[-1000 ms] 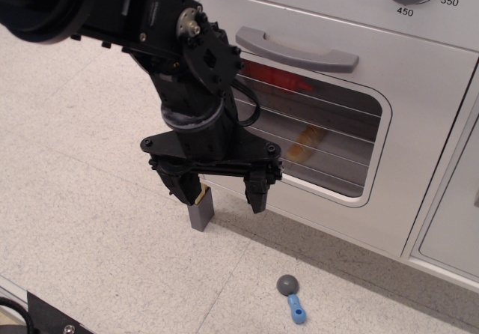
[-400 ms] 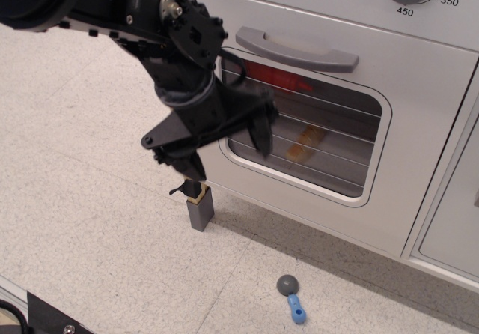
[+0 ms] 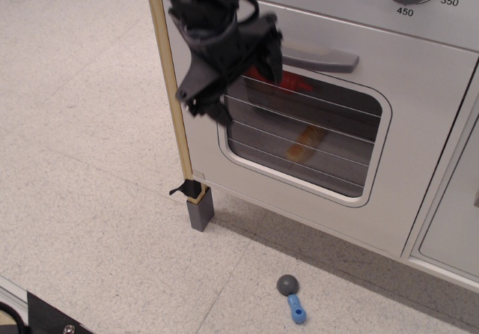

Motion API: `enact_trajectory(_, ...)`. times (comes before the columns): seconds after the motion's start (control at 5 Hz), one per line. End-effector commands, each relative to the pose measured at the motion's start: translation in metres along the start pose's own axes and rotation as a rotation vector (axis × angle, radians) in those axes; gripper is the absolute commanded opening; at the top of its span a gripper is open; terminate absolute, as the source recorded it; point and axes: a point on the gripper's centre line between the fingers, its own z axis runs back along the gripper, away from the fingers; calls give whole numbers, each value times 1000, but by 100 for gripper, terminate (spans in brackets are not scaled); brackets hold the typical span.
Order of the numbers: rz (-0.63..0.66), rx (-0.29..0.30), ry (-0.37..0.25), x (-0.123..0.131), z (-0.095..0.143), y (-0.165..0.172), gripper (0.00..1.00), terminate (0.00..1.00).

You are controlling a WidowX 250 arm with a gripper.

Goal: Open oven

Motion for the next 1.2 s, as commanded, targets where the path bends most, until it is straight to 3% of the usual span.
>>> enact_trajectory(0.0, 238, -126, -23, 31, 2, -28, 100, 0)
enact_trajectory(0.4, 267, -140, -30, 25, -21, -29, 100, 0)
enact_trajectory(1.0, 246, -137, 47, 12, -31, -22, 100, 0)
